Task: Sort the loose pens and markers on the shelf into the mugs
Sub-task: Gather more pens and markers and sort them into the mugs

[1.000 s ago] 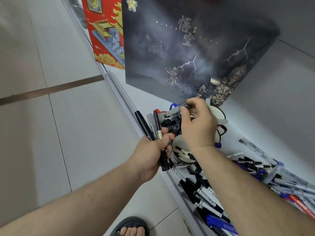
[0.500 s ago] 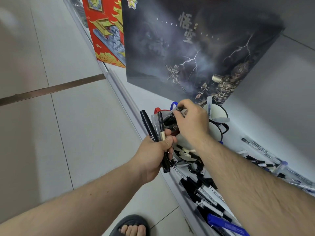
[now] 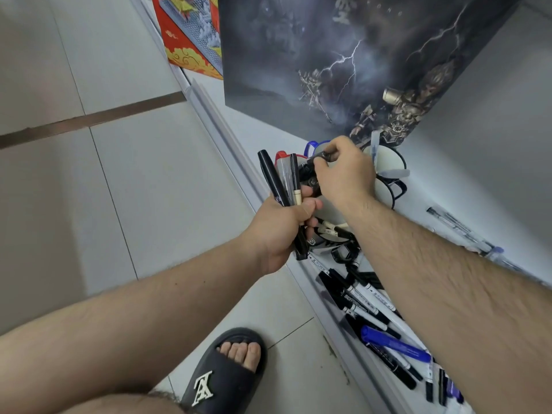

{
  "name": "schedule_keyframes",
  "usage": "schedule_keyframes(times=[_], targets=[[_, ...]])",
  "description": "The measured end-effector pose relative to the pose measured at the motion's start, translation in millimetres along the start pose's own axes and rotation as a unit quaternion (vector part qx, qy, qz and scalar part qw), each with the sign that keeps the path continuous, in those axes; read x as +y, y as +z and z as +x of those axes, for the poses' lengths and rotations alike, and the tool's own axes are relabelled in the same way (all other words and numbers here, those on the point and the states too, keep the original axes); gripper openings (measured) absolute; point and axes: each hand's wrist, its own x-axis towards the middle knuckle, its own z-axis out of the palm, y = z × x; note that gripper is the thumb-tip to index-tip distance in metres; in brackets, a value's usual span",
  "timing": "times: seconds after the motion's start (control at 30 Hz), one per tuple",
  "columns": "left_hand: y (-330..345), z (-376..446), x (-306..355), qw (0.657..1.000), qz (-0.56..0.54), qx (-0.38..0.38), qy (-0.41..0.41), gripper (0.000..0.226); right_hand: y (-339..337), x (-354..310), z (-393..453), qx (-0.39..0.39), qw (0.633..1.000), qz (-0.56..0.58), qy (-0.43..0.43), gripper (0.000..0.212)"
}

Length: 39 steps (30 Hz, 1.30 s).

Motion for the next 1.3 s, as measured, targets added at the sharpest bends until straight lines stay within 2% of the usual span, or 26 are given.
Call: schedule_keyframes(times=[0.17, 0.33, 0.43, 0.5, 0.6, 0.7, 0.77, 0.87, 0.93, 0.97, 1.03, 1.1, 1.17, 1.23, 1.3], targets=[[0.3, -0.6, -0.7, 1.000, 0.004, -0.003, -0.001, 0.021, 3.0, 2.5, -3.4, 0.031, 0.999, 0.034, -0.026, 0.014], [-0.3, -1.1, -1.8, 1.000, 0.007, -0.012, -0.004, 0.022, 4.4, 9.5, -0.8, 0.003, 0.996, -0.028, -0.088, 0.026], [-0.3, -1.1, -2.1, 1.000, 0.009, -0.013, -0.011, 0.025, -1.7, 11.6, 6.8, -0.006, 0.992, -0.083, -0.093, 0.022], [0.5, -1.1, -2.8, 1.000, 0.008, -0.014, -0.014, 0.023, -3.7, 9.1, 7.5, -0.024, 0.993, -0.071, -0.096, 0.019], [2.0, -2.6, -3.3, 1.000, 0.009, -0.019, -0.014, 0.019, -0.8, 3.4, 4.9, -0.058, 0.997, -0.027, -0.053, 0.016], [1.5, -2.8, -4.0, 1.000, 0.011, -0.019, -0.012, 0.019, 1.3, -0.2, 4.7, -0.060, 0.997, 0.034, 0.045, 0.018], [1.2, -2.6, -4.1, 1.000, 0.013, -0.017, -0.013, 0.020, 1.8, -0.1, 6.4, -0.053, 0.995, 0.043, 0.066, 0.015], [1.8, -2.7, -4.6, 1.000, 0.010, -0.019, -0.013, 0.020, 6.5, 3.5, 3.6, -0.052, 0.998, -0.009, -0.027, 0.010], [2.2, -3.2, -4.4, 1.000, 0.014, -0.021, -0.014, 0.019, 8.9, 8.5, 0.6, -0.090, 0.988, -0.060, -0.109, 0.026], [2.2, -3.3, -4.4, 1.000, 0.016, -0.023, -0.014, 0.019, 7.9, 9.6, -1.3, -0.117, 0.983, -0.072, -0.125, 0.033], [1.6, -3.6, -3.9, 0.999, 0.019, -0.026, -0.013, 0.019, 4.2, 10.1, -3.1, -0.160, 0.970, -0.114, -0.140, 0.033], [0.9, -4.8, -2.3, 0.999, 0.019, -0.032, -0.012, 0.019, 0.8, 9.3, -5.3, -0.164, 0.960, -0.162, -0.160, 0.038], [-1.0, -5.4, -1.0, 0.999, 0.017, -0.040, -0.016, 0.019, -2.8, 8.9, -9.8, -0.114, 0.980, -0.098, -0.129, 0.031], [-3.4, -5.6, -0.3, 0.998, 0.016, -0.058, -0.023, 0.021, -15.7, 1.5, -18.2, -0.058, 0.995, 0.070, -0.037, 0.033], [-4.2, -7.3, 0.3, 0.994, 0.025, -0.103, -0.026, 0.025, -34.8, -8.3, -34.4, -0.070, 0.971, 0.218, 0.066, 0.034]])
